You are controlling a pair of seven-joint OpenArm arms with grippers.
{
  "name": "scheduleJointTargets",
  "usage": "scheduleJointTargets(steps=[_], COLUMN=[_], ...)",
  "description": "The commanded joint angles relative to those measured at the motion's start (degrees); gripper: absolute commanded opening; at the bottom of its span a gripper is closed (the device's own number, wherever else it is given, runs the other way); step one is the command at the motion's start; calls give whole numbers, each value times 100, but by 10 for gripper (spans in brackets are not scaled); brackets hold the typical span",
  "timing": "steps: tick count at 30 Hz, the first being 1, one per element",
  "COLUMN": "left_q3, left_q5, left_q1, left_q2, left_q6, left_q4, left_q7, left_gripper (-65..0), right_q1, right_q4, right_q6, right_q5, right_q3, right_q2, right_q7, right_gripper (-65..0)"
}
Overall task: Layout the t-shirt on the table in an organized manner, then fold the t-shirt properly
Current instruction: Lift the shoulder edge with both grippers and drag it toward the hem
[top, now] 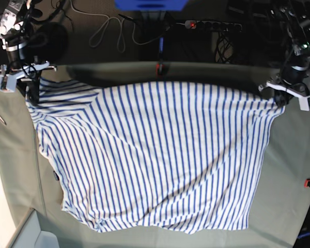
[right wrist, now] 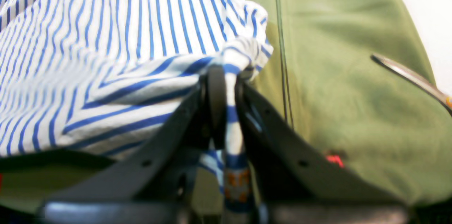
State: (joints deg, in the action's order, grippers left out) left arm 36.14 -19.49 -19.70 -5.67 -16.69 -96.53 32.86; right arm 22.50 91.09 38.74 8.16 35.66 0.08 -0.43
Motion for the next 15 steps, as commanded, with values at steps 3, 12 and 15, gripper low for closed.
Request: scheduleJointTargets(steps=[3, 12, 15], left_q3=[-5, -14, -14], left_q5=[-25, -25, -25], left_q1=[340, 1113, 1342], left_q2=[-53, -61, -61], left_q6=[-15, -15, -24], left_q4=[75, 576, 787], left_q7=[-187, -187, -187], left_gripper=[-648, -648, -648], right_q1=[-206, -839, -1129], right_q4=[-58, -463, -621], right_q6=[126, 126, 126], right_q5=[111, 111, 102], right_q3=[-168, -203, -203], right_q2=[58, 76, 120], right_q7=[188, 188, 188], right_gripper=[-650, -650, -650])
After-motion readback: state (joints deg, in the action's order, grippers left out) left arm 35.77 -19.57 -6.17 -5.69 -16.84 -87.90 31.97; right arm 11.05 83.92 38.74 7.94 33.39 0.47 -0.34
